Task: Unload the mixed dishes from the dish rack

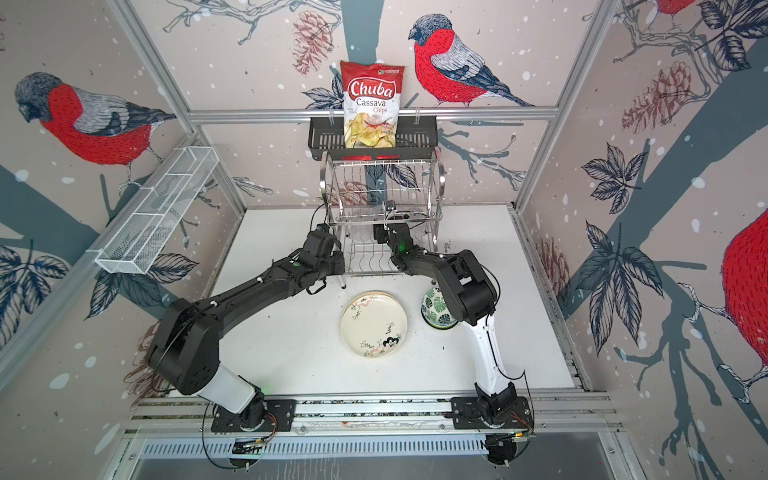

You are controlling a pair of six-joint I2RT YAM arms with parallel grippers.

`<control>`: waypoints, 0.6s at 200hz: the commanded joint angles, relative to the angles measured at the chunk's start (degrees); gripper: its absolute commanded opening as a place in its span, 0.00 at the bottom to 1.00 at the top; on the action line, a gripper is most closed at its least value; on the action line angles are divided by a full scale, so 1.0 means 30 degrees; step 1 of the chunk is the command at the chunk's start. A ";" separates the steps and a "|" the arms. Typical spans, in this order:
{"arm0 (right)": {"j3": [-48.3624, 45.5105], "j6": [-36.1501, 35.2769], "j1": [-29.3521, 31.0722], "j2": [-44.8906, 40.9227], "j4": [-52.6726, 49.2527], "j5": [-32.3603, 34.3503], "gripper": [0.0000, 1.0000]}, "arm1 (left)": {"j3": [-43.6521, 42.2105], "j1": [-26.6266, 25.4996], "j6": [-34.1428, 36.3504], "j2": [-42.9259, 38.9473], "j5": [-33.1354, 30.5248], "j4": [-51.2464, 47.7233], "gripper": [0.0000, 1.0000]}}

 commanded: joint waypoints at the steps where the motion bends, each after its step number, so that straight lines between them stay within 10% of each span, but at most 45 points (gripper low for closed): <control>1: 0.0858 -0.0224 -0.0077 0.0620 -0.0145 0.0315 0.70 | 0.0063 -0.0014 -0.0752 -0.0049 0.1496 -0.0745 0.08; 120: 0.1388 0.0624 -0.0122 0.0908 -0.1384 -0.0355 0.71 | 0.0070 -0.0015 -0.0717 -0.0023 0.1276 -0.0742 0.07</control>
